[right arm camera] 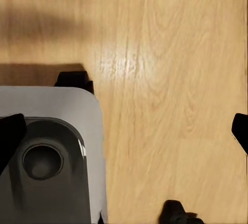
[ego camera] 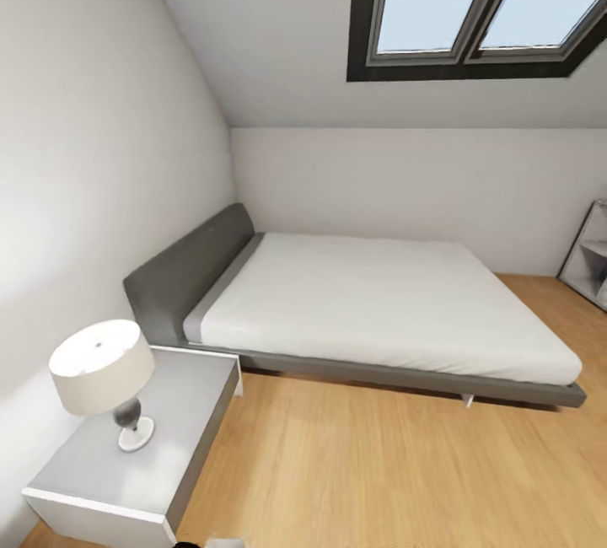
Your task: Attach the digital camera to the camera tripod in the bedroom.
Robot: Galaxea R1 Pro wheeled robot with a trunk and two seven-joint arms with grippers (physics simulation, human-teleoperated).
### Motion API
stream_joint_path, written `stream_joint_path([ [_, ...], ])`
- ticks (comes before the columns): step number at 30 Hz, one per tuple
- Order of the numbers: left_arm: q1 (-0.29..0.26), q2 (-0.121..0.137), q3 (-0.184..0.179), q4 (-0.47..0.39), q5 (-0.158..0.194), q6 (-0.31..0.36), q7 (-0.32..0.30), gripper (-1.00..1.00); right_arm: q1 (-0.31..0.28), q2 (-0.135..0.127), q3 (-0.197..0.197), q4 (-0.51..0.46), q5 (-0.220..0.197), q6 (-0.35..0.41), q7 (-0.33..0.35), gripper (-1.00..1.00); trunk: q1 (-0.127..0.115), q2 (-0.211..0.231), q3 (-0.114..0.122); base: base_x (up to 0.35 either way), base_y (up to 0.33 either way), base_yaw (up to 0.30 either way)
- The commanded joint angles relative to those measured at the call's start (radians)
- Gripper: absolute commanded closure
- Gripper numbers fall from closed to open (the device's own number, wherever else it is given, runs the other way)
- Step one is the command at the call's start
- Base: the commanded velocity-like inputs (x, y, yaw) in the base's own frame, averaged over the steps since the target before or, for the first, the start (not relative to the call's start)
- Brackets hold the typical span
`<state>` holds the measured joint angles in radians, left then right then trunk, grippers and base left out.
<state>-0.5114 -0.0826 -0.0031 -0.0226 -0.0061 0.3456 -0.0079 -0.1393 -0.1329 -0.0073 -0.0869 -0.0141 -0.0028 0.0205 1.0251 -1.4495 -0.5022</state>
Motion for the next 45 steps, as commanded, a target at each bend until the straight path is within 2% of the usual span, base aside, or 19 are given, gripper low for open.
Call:
stream_joint_path([
  [1, -0.014, -0.008, -0.001, -0.002, -0.001, 0.015, -0.001, -1.0, -0.001, -0.009, -0.001, -0.006, -0.003, 0.0, 0.009, -1.0, 0.0, -0.001, -0.002, 0.0, 0.0, -0.259],
  [10, -0.086, -0.056, 0.0, -0.003, 0.002, 0.041, -0.004, -1.0, -0.003, -0.069, -0.002, -0.039, -0.015, 0.001, 0.074, -1.0, 0.0, -0.001, -0.008, 0.0, 0.0, -0.259],
  [17, -0.121, -0.077, 0.004, -0.038, 0.014, 0.047, -0.006, -1.0, -0.007, -0.098, -0.002, -0.086, -0.022, 0.012, 0.099, -1.0, 0.0, -0.001, -0.013, 0.0, 0.0, -0.259],
  [20, -0.127, -0.084, 0.006, -0.074, 0.046, 0.055, -0.007, -1.0, -0.009, -0.104, -0.002, -0.108, -0.023, 0.019, 0.104, -1.0, 0.0, -0.001, -0.016, 0.0, 0.0, -0.259],
  [24, -0.13, -0.088, 0.007, -0.125, 0.108, 0.068, -0.007, -1.0, -0.014, -0.11, -0.002, -0.126, -0.023, 0.024, 0.108, -1.0, 0.0, -0.001, -0.019, 0.0, 0.0, -0.259],
  [25, -0.126, -0.09, 0.007, -0.149, 0.133, 0.07, -0.007, -1.0, -0.017, -0.118, -0.003, -0.131, -0.024, 0.024, 0.11, -1.0, 0.0, -0.001, -0.019, 0.0, 0.0, -0.259],
  [28, -0.114, -0.091, 0.007, -0.178, 0.159, 0.069, -0.008, -1.0, -0.017, -0.136, -0.004, -0.135, -0.026, 0.023, 0.122, -1.0, 0.0, -0.001, -0.022, 0.0, 0.0, -0.259],
  [32, -0.1, -0.09, 0.007, -0.2, 0.168, 0.066, -0.008, -1.0, -0.014, -0.143, -0.004, -0.137, -0.025, 0.022, 0.159, -1.0, 0.0, -0.001, -0.024, 0.0, 0.0, -0.259],
  [35, -0.038, -0.089, 0.007, -0.316, 0.177, 0.061, -0.012, -1.0, -0.013, -0.158, -0.005, -0.138, -0.023, 0.018, 0.238, -1.0, 0.0, -0.001, -0.027, 0.0, 0.0, -0.259],
  [39, -0.006, -0.087, 0.006, -0.376, 0.18, 0.06, -0.013, -1.0, -0.011, -0.169, -0.005, -0.138, -0.023, 0.014, 0.257, -1.0, 0.0, -0.001, -0.03, 0.0, 0.0, -0.259],
  [45, 0.009, -0.086, 0.005, -0.401, 0.182, 0.06, -0.013, -1.0, -0.011, -0.175, -0.005, -0.139, -0.023, 0.013, 0.264, -1.0, 0.0, -0.001, -0.034, 0.0, 0.0, -0.259],
])
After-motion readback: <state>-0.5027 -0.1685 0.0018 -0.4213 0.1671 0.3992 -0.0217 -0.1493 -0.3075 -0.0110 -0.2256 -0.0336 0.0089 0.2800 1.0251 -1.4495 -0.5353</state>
